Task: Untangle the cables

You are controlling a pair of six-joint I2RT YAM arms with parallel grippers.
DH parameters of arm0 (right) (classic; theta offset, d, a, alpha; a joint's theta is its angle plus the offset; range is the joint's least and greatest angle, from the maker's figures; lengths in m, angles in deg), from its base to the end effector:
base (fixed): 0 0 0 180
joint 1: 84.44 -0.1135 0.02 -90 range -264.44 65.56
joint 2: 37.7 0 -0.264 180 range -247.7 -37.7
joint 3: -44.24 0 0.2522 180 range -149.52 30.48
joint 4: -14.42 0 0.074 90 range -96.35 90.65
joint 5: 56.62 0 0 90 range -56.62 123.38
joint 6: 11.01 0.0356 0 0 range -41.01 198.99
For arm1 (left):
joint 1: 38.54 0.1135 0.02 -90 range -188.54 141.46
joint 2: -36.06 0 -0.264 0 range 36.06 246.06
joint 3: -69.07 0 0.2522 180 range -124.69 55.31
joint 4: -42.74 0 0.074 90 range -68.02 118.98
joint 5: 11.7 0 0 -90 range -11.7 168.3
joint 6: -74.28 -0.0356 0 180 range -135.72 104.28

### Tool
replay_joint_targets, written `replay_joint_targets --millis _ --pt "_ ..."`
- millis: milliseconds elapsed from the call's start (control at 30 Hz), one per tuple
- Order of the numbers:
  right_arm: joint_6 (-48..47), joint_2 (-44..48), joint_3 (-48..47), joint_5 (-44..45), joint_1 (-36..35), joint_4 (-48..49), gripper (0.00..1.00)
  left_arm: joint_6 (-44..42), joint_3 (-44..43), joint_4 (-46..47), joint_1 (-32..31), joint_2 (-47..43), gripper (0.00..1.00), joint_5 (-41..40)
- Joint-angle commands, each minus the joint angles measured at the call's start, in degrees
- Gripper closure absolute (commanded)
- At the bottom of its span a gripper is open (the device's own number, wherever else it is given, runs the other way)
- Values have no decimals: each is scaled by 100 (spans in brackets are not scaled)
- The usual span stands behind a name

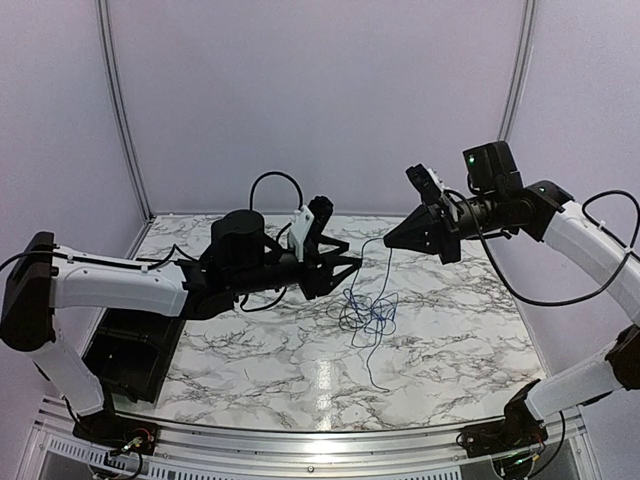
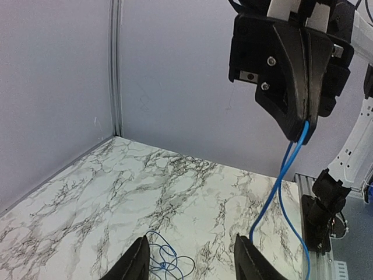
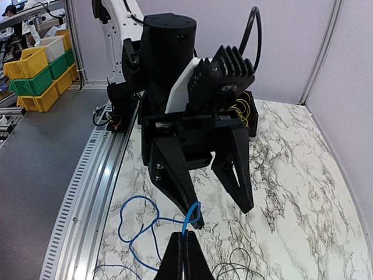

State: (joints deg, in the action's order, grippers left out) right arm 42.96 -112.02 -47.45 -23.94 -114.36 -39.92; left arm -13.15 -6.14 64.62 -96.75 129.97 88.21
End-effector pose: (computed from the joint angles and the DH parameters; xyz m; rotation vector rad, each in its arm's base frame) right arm 0.2137 0.1576 0.3869 -1.5256 1.3626 1.0246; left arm 0.1980 -0.3311 0.3021 0.8714 1.3390 -0.9698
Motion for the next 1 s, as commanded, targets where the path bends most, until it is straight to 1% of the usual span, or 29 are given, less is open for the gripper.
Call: replay_joint_targets --millis 0,67,167,233,300,367,500,567,767,967 --pt "2 126 81 79 -54 187 100 87 -171 -292 45 154 50 525" --pt "4 145 121 120 -51 209 100 143 -185 -309 47 171 50 489" --pt "1 176 197 161 -56 251 100 352 -109 -319 66 57 50 71" --pt "0 190 240 191 -58 276 100 695 5 -365 152 -125 46 -454" --pt "7 203 243 226 -58 283 100 827 179 -417 240 -398 42 -734" --pt "24 208 239 261 -59 322 100 673 293 -449 249 -629 41 -372" --pt "36 158 241 256 -80 372 100 657 260 -525 249 -729 41 982" --pt "41 115 238 256 -91 383 100 726 212 -526 245 -656 42 1287" --pt "58 76 197 284 -134 377 100 767 6 -531 232 -262 47 1573" --pt "46 86 215 291 -154 362 100 840 -225 -525 227 124 55 1562"
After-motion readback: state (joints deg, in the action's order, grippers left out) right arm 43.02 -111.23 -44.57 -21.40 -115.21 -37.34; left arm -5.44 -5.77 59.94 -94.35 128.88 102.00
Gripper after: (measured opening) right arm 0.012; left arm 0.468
